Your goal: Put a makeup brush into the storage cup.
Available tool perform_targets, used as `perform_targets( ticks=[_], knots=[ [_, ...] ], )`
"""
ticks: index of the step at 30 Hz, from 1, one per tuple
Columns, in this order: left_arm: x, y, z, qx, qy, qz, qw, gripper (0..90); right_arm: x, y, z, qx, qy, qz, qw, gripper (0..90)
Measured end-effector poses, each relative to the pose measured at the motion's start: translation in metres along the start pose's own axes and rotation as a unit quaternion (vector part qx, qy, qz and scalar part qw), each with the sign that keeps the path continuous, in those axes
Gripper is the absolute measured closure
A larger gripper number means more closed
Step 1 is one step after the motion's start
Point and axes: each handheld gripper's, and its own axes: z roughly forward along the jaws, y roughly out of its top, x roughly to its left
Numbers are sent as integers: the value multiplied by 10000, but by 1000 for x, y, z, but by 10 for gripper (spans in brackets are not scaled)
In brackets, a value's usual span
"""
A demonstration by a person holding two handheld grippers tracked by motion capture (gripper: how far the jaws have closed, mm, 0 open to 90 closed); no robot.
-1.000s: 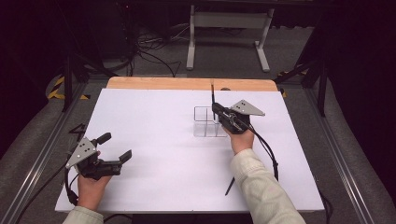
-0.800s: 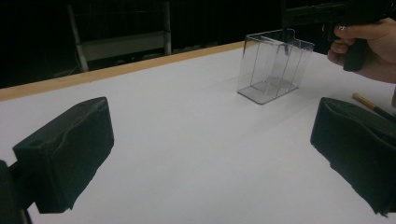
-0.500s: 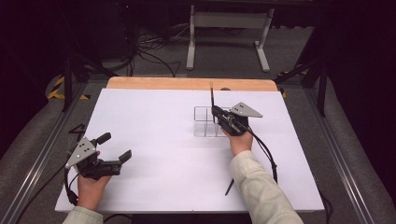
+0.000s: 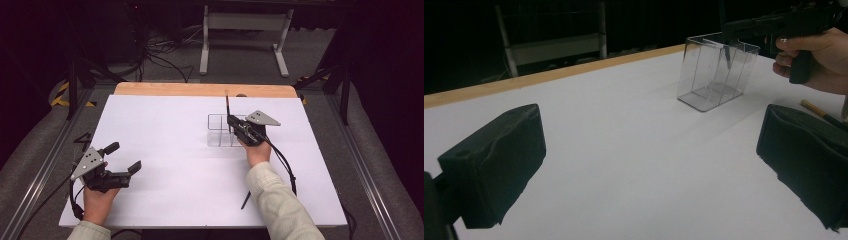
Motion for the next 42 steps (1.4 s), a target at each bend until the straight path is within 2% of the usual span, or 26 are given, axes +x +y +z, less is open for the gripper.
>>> perform_targets(
  ticks=[8,18,28,31,34,40,42],
  knots=[
    [0,0,1,0,-12,10,10000,3,0,-2,1,123,-28,19,9999,828],
    [0,0,1,1,-15,10,10000,3,0,-1,1,137,-18,2,9999,826],
    [0,0,1,7,-21,9,10000,3,-1,2,-2,148,51,-28,9999,772],
    [0,0,1,11,-14,-2,10000,3,-2,6,-7,113,136,-45,9998,721],
    [0,0,1,9,-29,3,10000,3,-2,10,-12,88,248,-76,9996,629],
    [0,0,2,13,-37,14,10000,3,-1,19,-23,-19,446,-158,9989,334],
    [0,0,2,2,-22,-3,10000,3,0,21,-27,-73,455,-175,9988,278]
  ],
)
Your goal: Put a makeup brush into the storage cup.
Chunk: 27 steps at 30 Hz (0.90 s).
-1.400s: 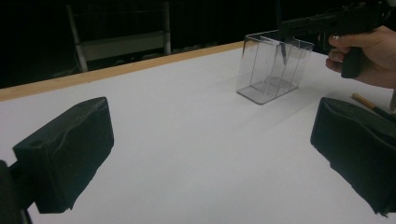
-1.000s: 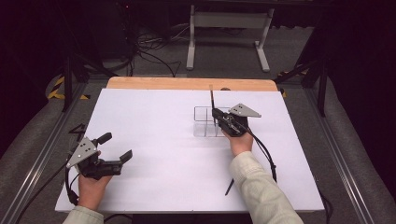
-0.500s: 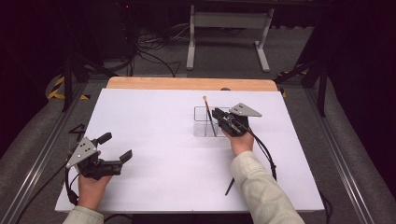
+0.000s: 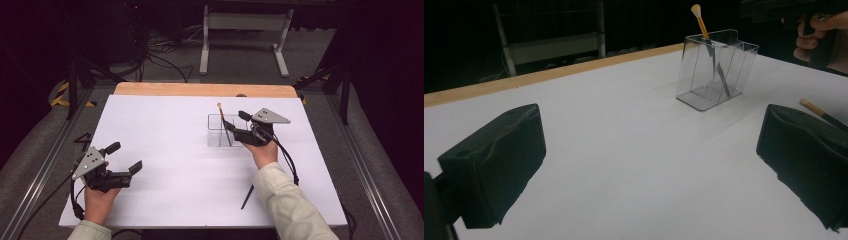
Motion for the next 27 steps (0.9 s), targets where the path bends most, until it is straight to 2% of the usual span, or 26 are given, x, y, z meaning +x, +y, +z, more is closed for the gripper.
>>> perform_targets(
  ticks=[5,8,10,17,27],
  knots=[
    [0,0,0,9,0,-3,10000,3,0,9,-12,-138,204,20,9997,140],
    [0,0,1,-7,-11,-18,10000,3,2,14,-20,-136,141,-108,9998,74],
    [0,0,2,0,-16,-27,10000,3,2,16,-25,-137,131,-84,9998,26],
    [0,0,4,-1,-37,-15,10000,3,-1,21,-44,18,86,-162,9998,12],
    [-1,0,5,10,-40,-11,10000,3,0,27,-67,-88,128,-254,9996,12]
  ],
)
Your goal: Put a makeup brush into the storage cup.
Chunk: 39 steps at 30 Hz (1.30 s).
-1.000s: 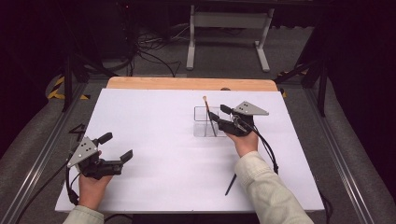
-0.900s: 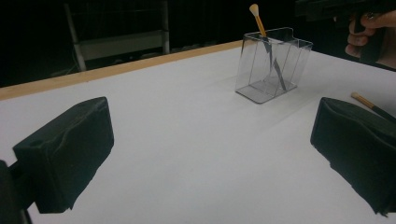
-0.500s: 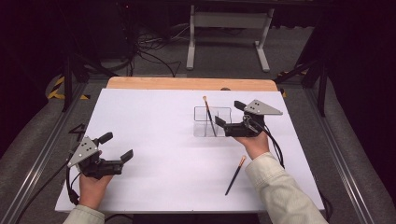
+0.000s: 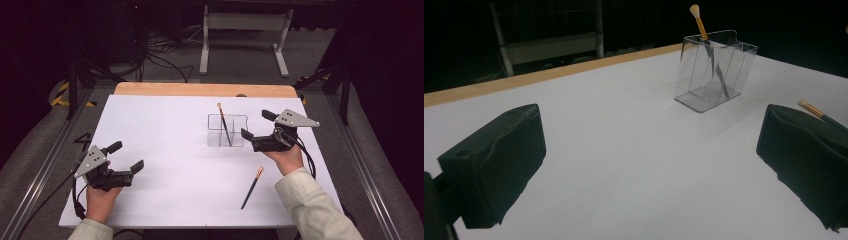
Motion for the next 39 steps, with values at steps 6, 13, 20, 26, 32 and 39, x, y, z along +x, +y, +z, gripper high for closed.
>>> perform_targets(
  ticks=[6,13,20,26,32,39],
  knots=[
    [0,0,-2,-7,18,-13,10000,3,1,0,-13,-79,7,-10,10000,12],
    [0,0,-2,14,17,3,10000,3,2,-3,-24,-69,58,-33,10000,12],
    [-1,0,-2,17,14,3,10000,3,5,-5,-35,-76,58,-126,9999,12],
    [0,0,-3,9,19,9,10000,3,5,-5,-41,-108,99,-174,9997,12],
    [0,0,-3,20,21,19,10000,3,10,-11,-42,320,209,-282,9989,21],
    [-1,0,-2,22,10,-6,10000,3,15,-18,-47,546,224,-404,9974,26]
  ],
)
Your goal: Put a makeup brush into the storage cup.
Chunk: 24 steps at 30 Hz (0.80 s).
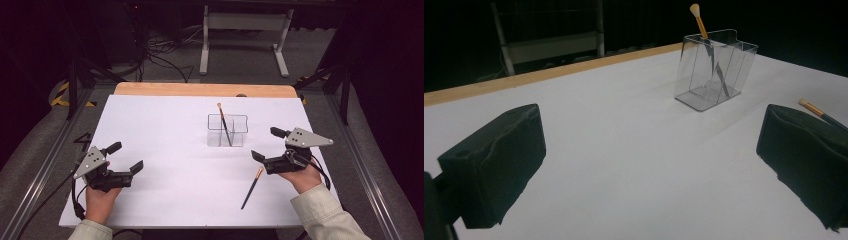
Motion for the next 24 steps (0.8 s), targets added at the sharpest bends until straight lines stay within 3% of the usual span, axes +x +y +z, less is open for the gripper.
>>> perform_targets(
  ticks=[16,24],
  knots=[
    [0,0,2,15,-16,10,10000,3,0,-8,-8,607,3,8,9982,26],
    [0,0,3,-1,-48,7,10000,3,2,-11,-4,1196,90,63,9928,31]
  ],
)
